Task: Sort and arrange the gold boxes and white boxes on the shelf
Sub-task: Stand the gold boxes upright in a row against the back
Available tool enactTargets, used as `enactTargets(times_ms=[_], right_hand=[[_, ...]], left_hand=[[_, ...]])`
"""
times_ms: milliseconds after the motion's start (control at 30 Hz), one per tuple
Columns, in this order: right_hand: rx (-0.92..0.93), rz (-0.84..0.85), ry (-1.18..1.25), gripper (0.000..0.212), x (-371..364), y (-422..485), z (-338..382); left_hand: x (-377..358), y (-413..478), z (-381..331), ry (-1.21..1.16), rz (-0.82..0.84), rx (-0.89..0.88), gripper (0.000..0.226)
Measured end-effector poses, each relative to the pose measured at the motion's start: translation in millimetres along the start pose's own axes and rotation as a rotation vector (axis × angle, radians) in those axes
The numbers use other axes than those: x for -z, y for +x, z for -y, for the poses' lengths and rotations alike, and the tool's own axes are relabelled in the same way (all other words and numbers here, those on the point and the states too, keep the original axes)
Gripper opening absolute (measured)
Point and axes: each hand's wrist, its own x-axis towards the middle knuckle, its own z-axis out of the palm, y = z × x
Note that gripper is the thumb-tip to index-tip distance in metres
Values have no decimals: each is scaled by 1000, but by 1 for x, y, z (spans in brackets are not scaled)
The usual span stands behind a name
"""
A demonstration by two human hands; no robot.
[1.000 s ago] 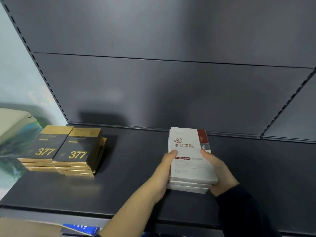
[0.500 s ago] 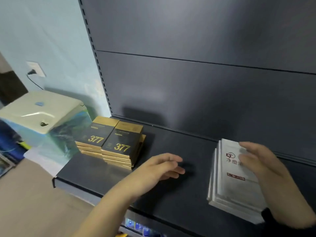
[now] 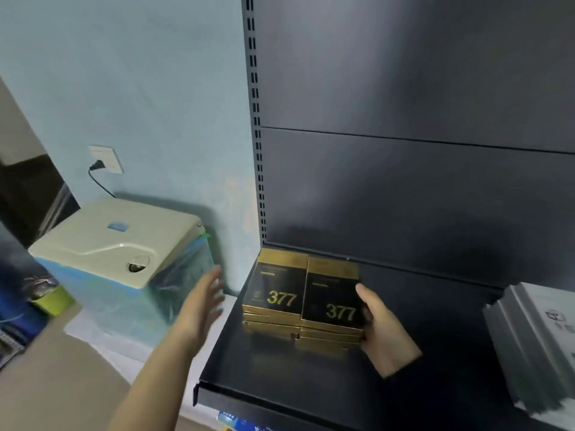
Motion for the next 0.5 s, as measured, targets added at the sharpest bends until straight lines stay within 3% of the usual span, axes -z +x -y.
enactTargets(times_ms=[67, 133, 233, 367, 500], right_hand=[[-5, -27, 15, 43, -10, 5, -4], [-6, -64, 9, 55, -11, 8, -4], [-7, -60, -25, 66, -9, 10, -4], [0, -84, -36, 64, -11, 11, -8], [-7, -87, -9, 43, -12, 10, -7]], left_hand=[[-9, 3, 9, 11, 113, 79, 72], [-19, 4, 12, 27, 211, 42, 43], [-37, 7, 6, 113, 266, 56, 34], [-45, 9, 5, 111, 301, 0, 25], [-39, 3, 18, 12, 376, 31, 23]])
